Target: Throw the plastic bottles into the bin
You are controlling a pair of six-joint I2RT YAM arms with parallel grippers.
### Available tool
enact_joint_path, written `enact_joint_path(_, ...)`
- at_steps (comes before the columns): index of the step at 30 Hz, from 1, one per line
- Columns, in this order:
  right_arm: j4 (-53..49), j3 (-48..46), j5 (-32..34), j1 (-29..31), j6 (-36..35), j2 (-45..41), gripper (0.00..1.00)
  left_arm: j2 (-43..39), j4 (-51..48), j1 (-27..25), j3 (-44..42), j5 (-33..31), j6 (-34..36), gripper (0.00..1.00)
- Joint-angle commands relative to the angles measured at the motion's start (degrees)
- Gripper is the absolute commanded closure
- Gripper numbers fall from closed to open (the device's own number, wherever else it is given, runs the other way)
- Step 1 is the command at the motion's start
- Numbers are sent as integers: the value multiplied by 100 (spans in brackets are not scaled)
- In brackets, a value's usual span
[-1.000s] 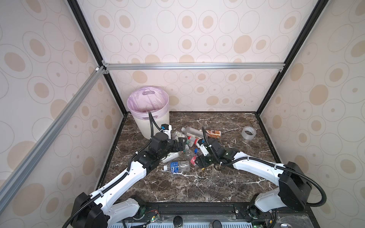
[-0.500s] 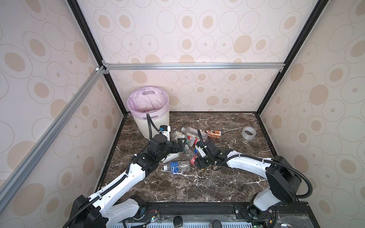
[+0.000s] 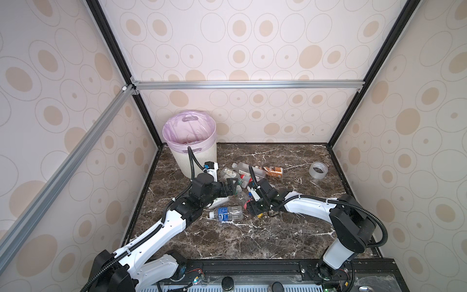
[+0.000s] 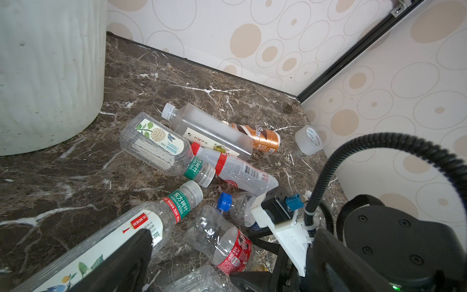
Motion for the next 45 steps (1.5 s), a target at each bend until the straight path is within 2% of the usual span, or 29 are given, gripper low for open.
enact_joint_path(1, 53, 166, -38, 32, 61, 136, 27, -169, 96, 7, 44, -109, -72, 1)
enact_joint_path(12, -158, 266, 320, 14, 66, 316, 33, -97, 124, 3, 49, -45, -85, 1)
enact_joint_path(21, -201, 201, 367, -187, 91, 248, 38, -35, 123, 2, 92, -27, -72, 1)
enact_joint_path(45, -334, 164, 321, -769, -123, -9, 39, 139, 171, 1, 144, 29, -104, 1)
